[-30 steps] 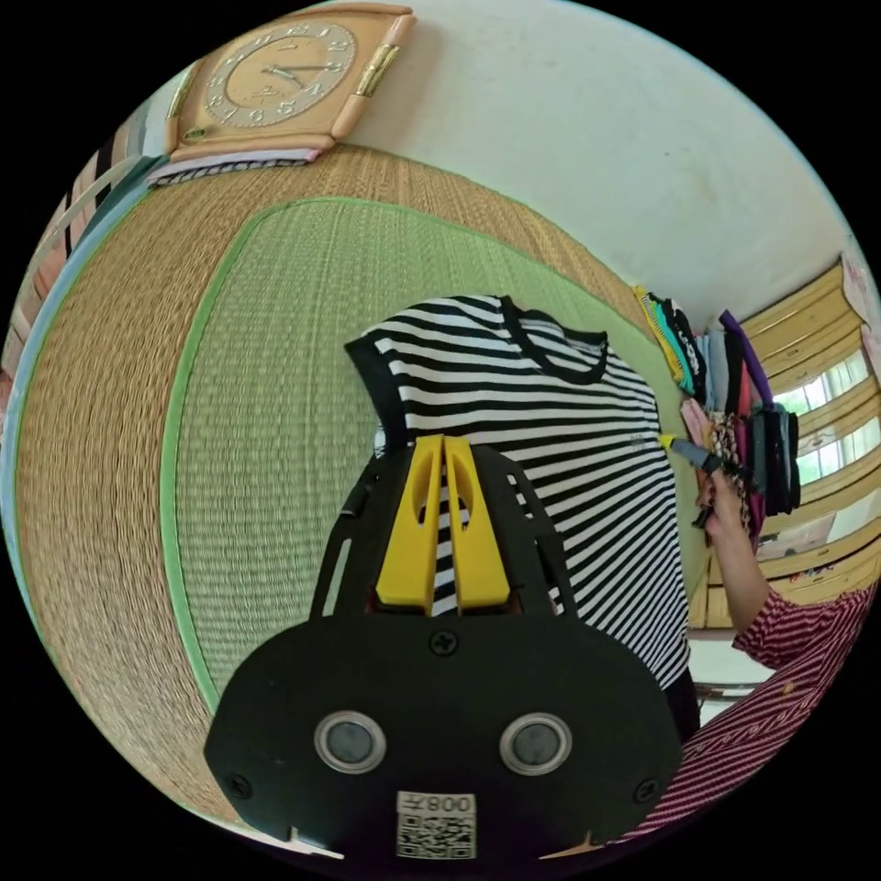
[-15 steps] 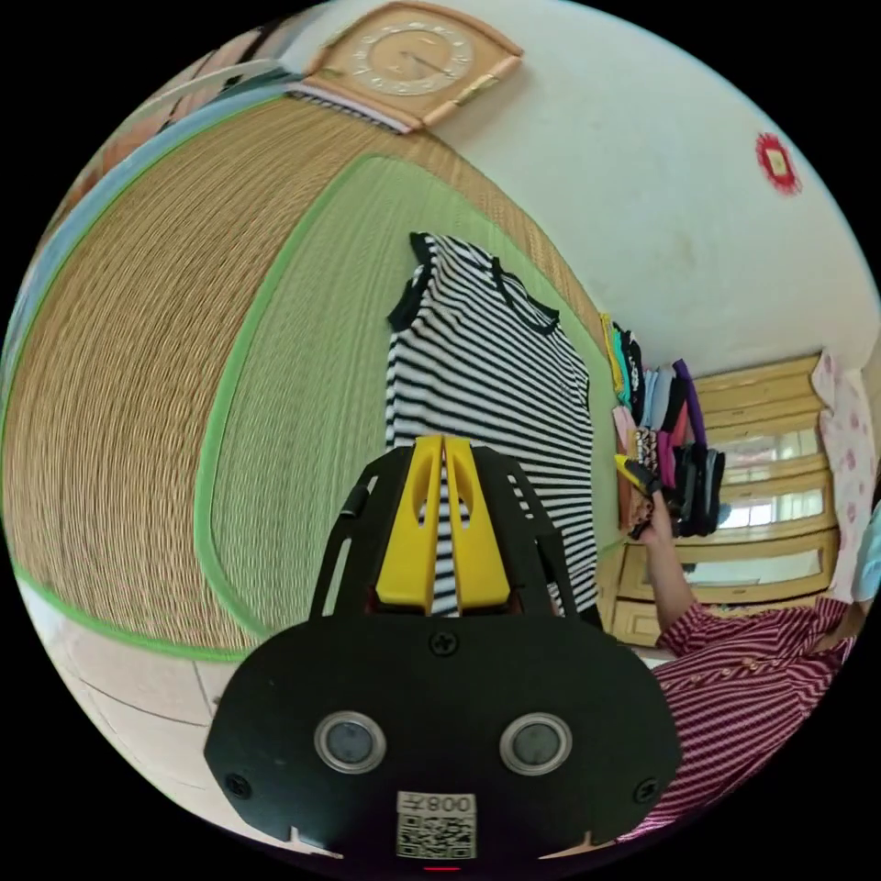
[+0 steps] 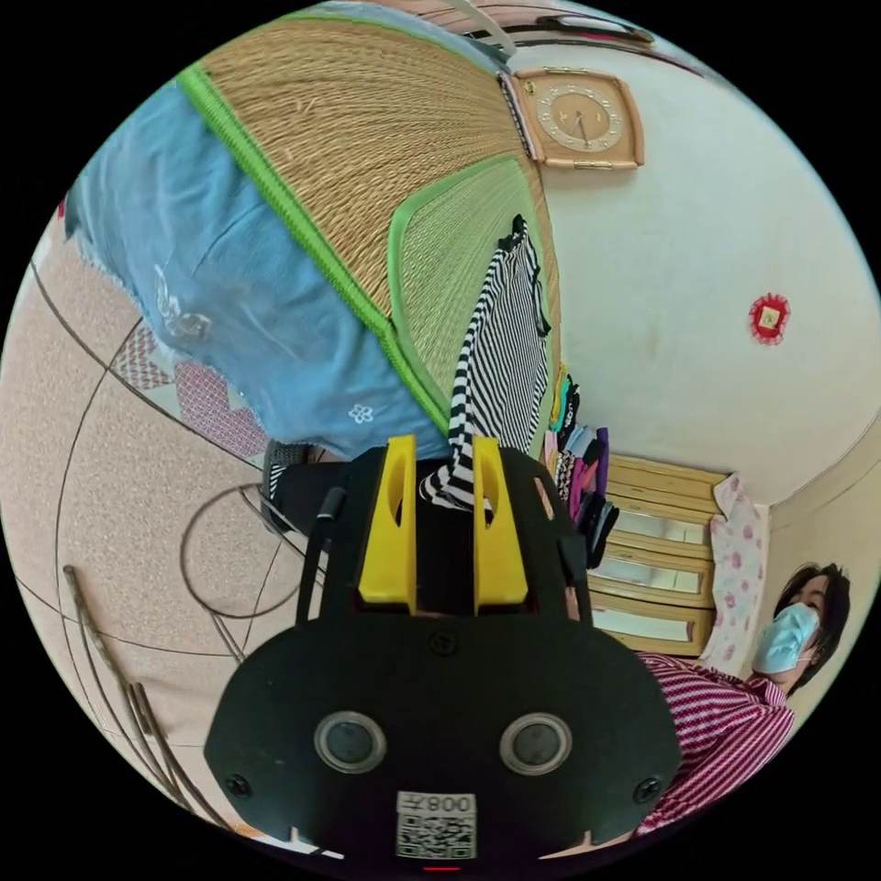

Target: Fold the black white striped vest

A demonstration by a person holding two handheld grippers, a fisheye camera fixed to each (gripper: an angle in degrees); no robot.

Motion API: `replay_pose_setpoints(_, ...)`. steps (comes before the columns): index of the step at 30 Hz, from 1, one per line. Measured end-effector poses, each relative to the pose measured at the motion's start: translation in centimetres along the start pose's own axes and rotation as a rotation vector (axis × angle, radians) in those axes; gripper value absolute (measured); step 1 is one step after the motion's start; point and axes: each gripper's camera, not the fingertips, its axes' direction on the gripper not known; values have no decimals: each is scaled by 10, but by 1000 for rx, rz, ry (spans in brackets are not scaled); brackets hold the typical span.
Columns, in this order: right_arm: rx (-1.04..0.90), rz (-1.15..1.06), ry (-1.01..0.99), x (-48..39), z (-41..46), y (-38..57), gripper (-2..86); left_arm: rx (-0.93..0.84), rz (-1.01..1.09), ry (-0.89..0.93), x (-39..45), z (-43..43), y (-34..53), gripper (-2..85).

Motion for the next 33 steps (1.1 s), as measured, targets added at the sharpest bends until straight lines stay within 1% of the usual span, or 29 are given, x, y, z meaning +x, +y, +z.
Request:
replay_pose_setpoints(4,4,45,-37,10,-26,15,77,-43,-13,26,-28,7,-1,125)
replay_pose_setpoints(9,1,97,-97,20,-45,21,90,-84,38,52,-40,17,-7,131)
replay_pose_setpoints(15,23,136,-178,19,-65,16,99,-136,82,78,-50,22,-8,111)
replay_pose_setpoints(19,-2,150,-220,13,-66,3,105,-168,98,80,-58,23,-8,106)
replay_pose_setpoints(24,-15,168,-259,5,-68,-10,110,-172,101,86,-69,21,-6,100)
replay_pose_setpoints(33,-53,168,-344,-33,-68,-39,89,-154,93,104,-89,13,0,43)
